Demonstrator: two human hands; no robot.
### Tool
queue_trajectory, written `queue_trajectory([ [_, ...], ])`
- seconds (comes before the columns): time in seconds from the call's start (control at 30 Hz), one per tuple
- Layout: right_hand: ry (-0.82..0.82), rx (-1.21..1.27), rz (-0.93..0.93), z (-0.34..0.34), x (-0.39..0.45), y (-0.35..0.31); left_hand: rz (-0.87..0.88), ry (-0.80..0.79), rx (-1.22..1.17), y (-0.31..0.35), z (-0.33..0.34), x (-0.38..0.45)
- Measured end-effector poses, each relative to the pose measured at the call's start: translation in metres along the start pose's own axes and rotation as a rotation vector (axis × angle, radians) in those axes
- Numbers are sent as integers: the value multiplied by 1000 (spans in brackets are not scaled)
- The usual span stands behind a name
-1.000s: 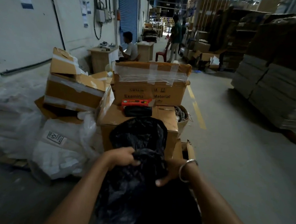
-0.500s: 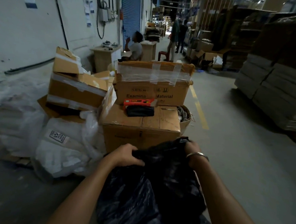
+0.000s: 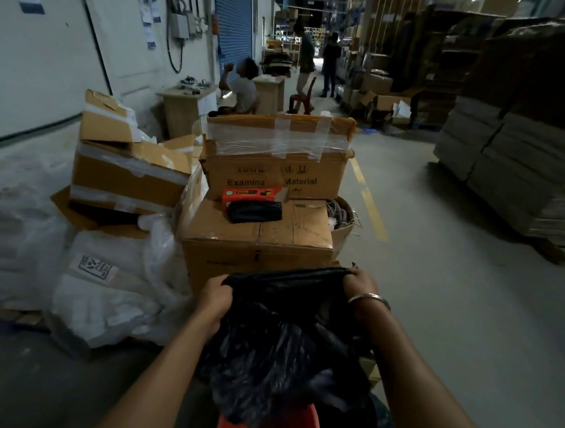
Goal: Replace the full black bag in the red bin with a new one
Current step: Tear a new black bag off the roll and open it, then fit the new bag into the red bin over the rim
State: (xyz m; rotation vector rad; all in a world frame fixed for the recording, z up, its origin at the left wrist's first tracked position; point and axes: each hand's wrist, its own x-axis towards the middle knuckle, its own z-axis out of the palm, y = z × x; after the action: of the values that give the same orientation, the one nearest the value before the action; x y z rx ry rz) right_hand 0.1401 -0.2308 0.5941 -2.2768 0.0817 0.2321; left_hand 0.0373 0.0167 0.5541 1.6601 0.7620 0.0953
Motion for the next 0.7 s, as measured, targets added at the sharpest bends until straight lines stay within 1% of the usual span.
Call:
queue_trajectory([
  [0.07,37,108,42,1,-4,-7,-17,-28,-50,3,5,-3],
  [0.13,-4,130,57,2,-4,-9,-2,-61,-43,4,5,-4],
  [0.17,-13,120,31,1,-1,-8,16,-79,11,4,4,-3],
  [0.2,-15,180,0,2,2,-6,43,-88,96,2,1,-1],
  [0.23,-25,230,-48,1,1,-7,74,-67,185,0,-2,2],
  [0.27,-26,254,-118,0,1,-3,111,-3,240,-2,-5,5],
  [0.3,-66,172,-200,-3,1,-1,135,82,264,-4,-9,7],
  [0.37,-183,-116,-310,-5,2,8,142,227,302,-5,-19,9],
  [0.4,-166,-229,-319,-5,3,12,132,260,344,-5,-24,7],
  [0.43,-129,-280,-307,-5,4,15,118,267,388,-5,-27,4],
  [0.47,-89,-257,-273,-3,7,21,102,258,419,-5,-29,2],
  [0.53,-46,-144,-153,0,8,25,63,192,439,-5,-29,-6],
  [0.57,-70,-92,-113,3,7,26,39,141,433,-8,-27,-7],
  [0.63,-114,-18,-53,8,5,28,-21,56,339,-14,-22,-5],
  [0.7,-125,53,-12,15,4,29,-97,5,205,-21,-17,-1],
])
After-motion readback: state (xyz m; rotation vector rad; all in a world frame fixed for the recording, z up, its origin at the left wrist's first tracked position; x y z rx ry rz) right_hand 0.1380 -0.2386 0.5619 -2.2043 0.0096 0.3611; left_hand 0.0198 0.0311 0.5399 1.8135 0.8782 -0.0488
